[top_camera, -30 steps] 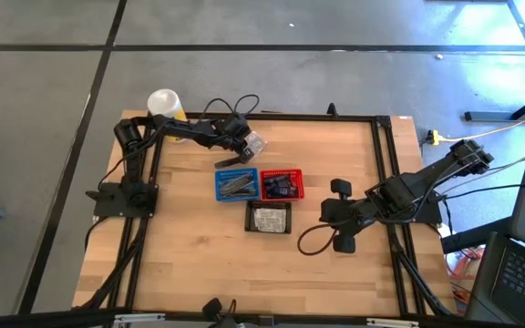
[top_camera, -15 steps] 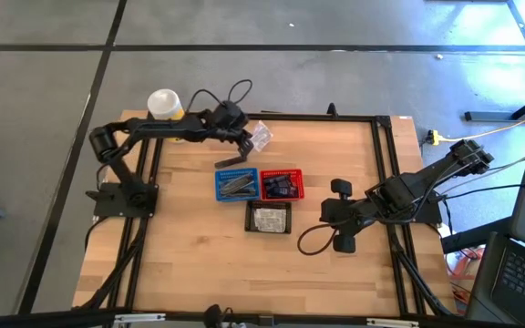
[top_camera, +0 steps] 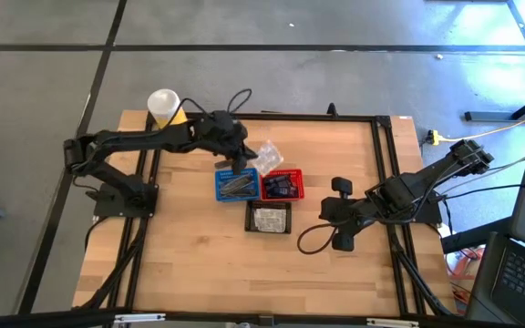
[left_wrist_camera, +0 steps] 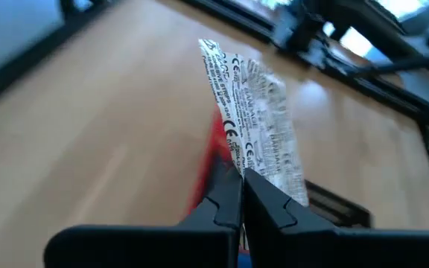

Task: Pick & Place Travel size toiletries
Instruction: Put the white bandage into the black bin, then put the black comb into the blue bin

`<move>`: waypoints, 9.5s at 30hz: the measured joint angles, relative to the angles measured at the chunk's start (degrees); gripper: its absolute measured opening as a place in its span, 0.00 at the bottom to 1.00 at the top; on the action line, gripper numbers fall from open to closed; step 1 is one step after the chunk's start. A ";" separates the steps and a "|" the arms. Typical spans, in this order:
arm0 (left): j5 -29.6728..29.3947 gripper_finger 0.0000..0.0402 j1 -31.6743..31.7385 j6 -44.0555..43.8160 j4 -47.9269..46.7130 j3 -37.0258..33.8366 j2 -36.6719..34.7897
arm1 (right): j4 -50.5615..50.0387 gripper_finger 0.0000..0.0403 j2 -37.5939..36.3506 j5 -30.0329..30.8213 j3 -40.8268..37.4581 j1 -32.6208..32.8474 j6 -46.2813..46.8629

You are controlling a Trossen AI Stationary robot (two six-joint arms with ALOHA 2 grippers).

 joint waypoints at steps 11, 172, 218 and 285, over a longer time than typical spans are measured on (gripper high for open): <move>0.07 0.01 -14.82 -4.97 -4.11 0.00 -1.75 | 0.02 0.01 0.00 0.14 0.00 0.00 2.71; -32.70 0.36 7.09 15.64 -10.39 -19.28 -14.50 | 2.01 0.07 0.00 7.48 0.02 -1.40 4.77; -24.15 0.36 10.18 37.74 -10.02 -16.22 -0.99 | 3.28 0.05 0.00 7.49 0.02 -1.56 5.75; -17.71 0.35 4.99 52.51 -13.60 -18.38 -0.84 | 4.78 0.06 0.00 7.68 0.01 -1.05 6.62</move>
